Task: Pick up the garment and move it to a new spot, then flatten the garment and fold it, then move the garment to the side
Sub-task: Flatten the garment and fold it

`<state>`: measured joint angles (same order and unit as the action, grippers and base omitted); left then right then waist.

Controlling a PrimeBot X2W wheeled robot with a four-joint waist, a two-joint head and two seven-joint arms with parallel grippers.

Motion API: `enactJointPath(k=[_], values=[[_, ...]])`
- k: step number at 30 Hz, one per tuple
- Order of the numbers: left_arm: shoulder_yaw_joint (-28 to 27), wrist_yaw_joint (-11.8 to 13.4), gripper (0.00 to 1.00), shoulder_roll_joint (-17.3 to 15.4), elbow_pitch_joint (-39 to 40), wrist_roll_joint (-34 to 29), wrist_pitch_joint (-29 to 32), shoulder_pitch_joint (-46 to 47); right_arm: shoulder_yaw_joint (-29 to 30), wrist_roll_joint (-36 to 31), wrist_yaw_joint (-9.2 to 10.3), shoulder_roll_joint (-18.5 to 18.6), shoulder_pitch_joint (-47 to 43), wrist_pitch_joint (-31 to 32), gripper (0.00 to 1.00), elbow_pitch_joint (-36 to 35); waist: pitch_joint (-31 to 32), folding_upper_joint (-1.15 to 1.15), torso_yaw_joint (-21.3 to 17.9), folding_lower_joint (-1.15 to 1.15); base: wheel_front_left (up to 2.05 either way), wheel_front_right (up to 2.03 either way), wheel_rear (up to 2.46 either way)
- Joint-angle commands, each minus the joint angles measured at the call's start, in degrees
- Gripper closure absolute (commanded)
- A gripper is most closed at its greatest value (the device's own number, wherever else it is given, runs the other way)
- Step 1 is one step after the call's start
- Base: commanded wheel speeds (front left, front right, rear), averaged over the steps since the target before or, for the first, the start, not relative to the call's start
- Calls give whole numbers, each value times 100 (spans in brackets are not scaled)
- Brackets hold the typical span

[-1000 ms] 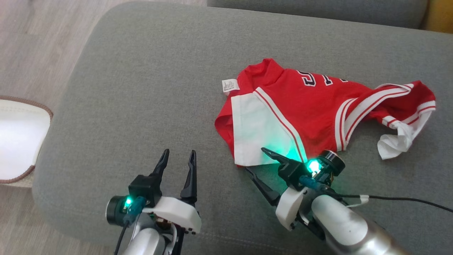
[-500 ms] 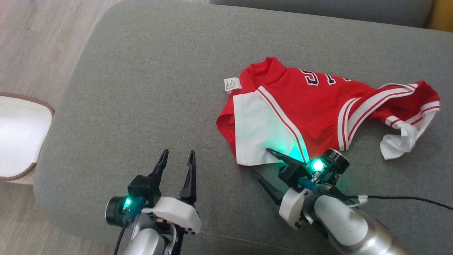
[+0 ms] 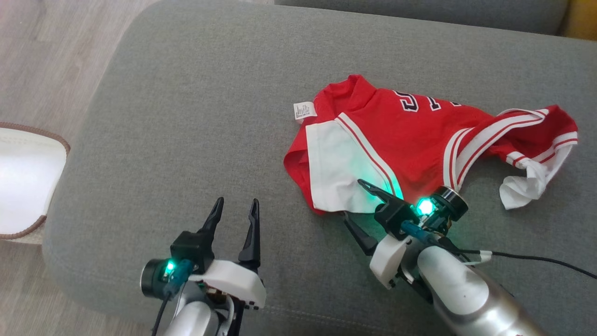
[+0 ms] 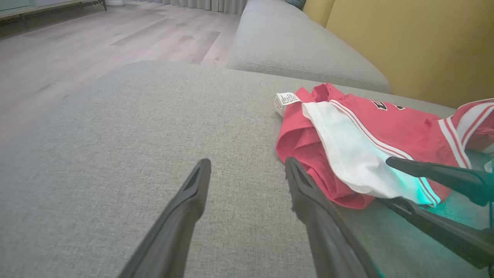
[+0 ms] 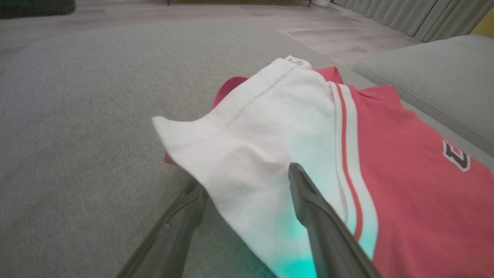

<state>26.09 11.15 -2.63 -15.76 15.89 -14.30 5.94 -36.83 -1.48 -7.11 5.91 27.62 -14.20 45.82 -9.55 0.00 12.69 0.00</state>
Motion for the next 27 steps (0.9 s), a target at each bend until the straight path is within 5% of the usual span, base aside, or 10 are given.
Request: enactJointPath(k=[1, 27], values=[[-142, 12, 0, -25, 170, 46, -70, 115, -38, 38, -37, -123, 28, -66, 0, -182, 1, 0, -6, 0, 0, 0, 0], [-117, -22, 0, -25, 206, 32, -70, 106, 423, 479, -37, -90, -126, -79, 0, -567, 39, 0, -94, 0, 0, 0, 0]])
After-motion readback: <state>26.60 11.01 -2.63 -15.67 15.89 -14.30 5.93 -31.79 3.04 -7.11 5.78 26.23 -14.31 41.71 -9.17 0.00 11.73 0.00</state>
